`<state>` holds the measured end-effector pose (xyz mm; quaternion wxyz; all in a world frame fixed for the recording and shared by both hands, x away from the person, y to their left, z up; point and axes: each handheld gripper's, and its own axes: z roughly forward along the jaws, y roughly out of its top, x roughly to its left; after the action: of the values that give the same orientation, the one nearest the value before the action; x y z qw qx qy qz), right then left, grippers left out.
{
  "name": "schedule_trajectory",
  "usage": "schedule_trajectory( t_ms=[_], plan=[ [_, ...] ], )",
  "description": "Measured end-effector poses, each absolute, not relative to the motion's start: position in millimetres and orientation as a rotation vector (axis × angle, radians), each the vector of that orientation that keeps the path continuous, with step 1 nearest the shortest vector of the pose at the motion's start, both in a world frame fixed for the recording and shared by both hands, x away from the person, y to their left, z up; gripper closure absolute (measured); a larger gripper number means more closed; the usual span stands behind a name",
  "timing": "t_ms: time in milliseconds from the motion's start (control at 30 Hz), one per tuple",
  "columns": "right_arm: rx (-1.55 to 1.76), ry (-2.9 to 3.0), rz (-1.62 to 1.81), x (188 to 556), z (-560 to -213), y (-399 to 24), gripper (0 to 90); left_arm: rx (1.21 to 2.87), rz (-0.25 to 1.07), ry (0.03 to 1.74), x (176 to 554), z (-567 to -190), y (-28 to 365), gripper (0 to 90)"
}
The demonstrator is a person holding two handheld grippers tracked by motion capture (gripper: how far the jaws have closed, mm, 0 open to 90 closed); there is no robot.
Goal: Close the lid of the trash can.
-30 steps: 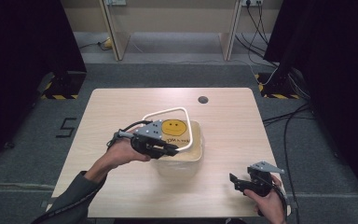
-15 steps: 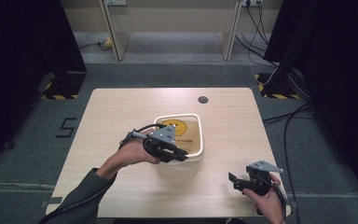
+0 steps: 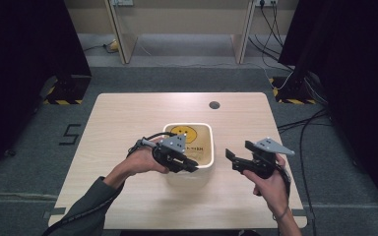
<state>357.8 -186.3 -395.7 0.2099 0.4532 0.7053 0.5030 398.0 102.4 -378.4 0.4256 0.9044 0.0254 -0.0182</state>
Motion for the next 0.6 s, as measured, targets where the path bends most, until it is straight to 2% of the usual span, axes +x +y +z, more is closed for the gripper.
schedule_trajectory(
  t_ms=[167, 467, 533, 600],
  plan=[
    [1.217, 1.993, 1.411, 373.0, -396.8, -157.9, 20.5, 2.242, -0.052, 0.08, 397.8, -383.3, 105.3, 81.7],
    [1.268, 2.006, 1.41, 390.4, -415.3, -150.4, 21.5, 2.213, -0.033, 0.104, 395.8, -388.5, 110.4, 80.2],
    [1.275, 2.012, 1.423, 391.1, -418.1, -148.9, 21.5, 2.196, -0.034, 0.128, 395.0, -390.5, 113.7, 78.7],
    [1.268, 2.027, 1.419, 391.1, -418.4, -147.1, 21.4, 2.161, -0.022, 0.18, 394.4, -389.7, 120.0, 70.8]
  ],
)
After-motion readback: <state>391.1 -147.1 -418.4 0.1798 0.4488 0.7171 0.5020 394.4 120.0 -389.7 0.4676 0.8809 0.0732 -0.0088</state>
